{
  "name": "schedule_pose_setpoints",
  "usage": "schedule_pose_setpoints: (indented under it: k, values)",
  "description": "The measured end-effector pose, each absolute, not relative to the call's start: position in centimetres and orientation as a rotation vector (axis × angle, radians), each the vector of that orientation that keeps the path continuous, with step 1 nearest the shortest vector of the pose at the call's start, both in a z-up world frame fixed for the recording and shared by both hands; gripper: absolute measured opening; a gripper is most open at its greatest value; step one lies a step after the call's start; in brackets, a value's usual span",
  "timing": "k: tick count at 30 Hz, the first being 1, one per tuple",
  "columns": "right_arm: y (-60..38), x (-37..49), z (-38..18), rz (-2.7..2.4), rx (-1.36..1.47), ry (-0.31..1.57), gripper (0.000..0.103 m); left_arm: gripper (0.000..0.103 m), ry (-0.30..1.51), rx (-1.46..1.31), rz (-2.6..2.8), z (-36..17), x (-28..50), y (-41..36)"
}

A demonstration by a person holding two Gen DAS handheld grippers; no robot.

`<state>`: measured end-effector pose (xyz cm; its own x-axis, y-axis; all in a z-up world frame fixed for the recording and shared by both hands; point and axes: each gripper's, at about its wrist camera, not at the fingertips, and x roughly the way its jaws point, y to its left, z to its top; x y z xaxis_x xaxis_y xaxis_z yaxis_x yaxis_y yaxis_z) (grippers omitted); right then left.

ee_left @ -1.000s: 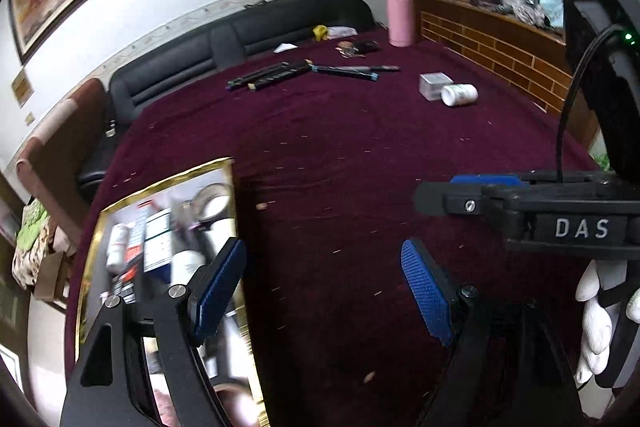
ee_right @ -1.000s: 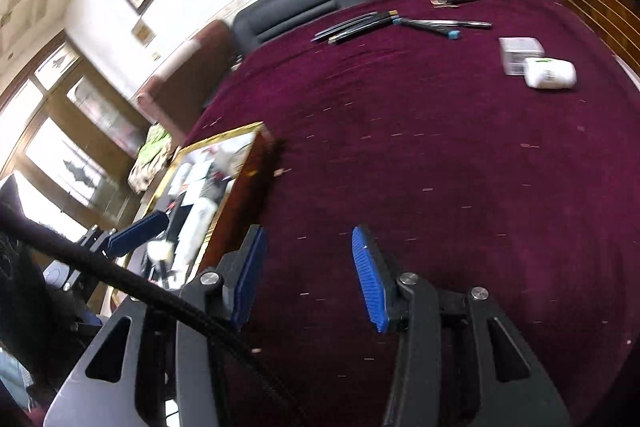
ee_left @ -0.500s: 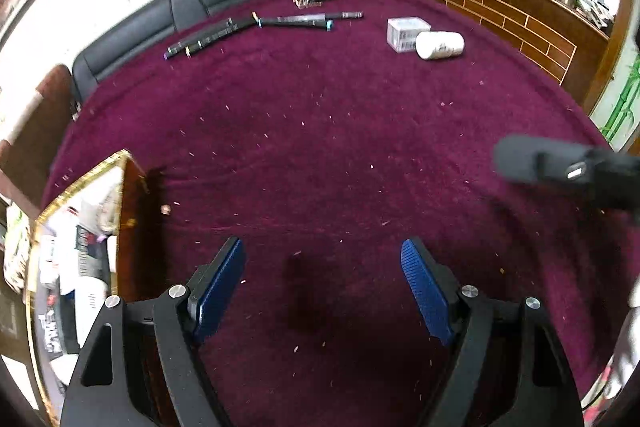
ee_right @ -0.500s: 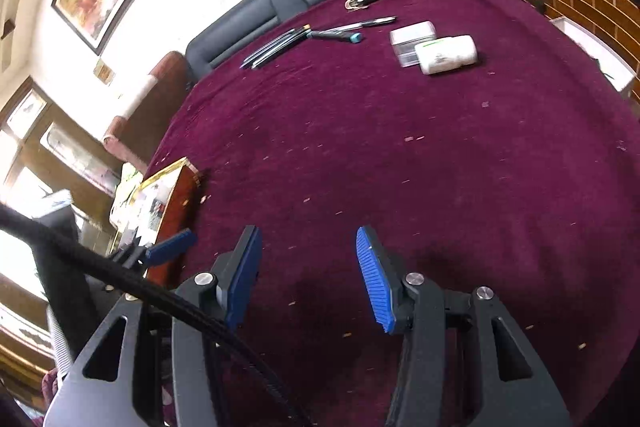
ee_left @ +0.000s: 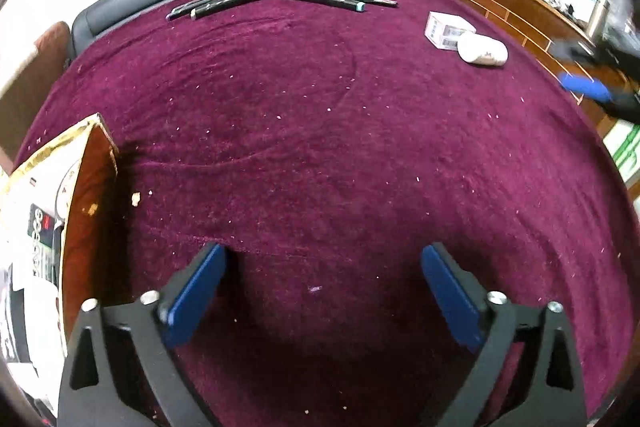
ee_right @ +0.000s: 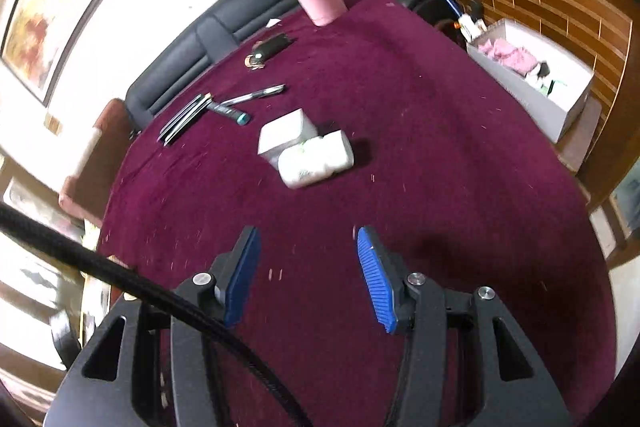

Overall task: Organize objects
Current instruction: 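Grasp the small white box with the right gripper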

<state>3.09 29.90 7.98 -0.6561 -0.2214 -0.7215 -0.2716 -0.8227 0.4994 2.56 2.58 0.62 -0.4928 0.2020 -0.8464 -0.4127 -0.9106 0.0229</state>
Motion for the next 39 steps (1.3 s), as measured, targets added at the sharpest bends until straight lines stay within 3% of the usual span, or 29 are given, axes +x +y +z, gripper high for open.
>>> schedule_pose_setpoints:
  k: [12, 21, 25, 29, 39]
  values:
    - [28.4, -10.3, 6.9, 2.566, -1.473, 0.669, 0.049, 0.101, 0.294, -1.281, 2.444, 0.6, 2.8, 2.2]
    - [18.7, -7.7, 6.3, 2.748, -1.759, 0.354, 0.049, 0.101, 0.290, -1.278, 2.445, 0.6, 2.9, 2.1]
    - [17.1, -6.9, 6.5, 2.746, -1.704, 0.238, 0.049, 0.101, 0.290, -1.277, 2.448, 0.6, 2.9, 2.2]
    - [18.1, -6.4, 7.0, 2.710, -1.626, 0.321, 0.049, 0.101, 0.287, -1.275, 2.451, 0.5, 3.0, 2.1]
    - [17.4, -8.5, 6.8, 2.622, -1.485, 0.095, 0.049, 0.101, 0.286, -1.274, 2.452, 0.6, 3.0, 2.1]
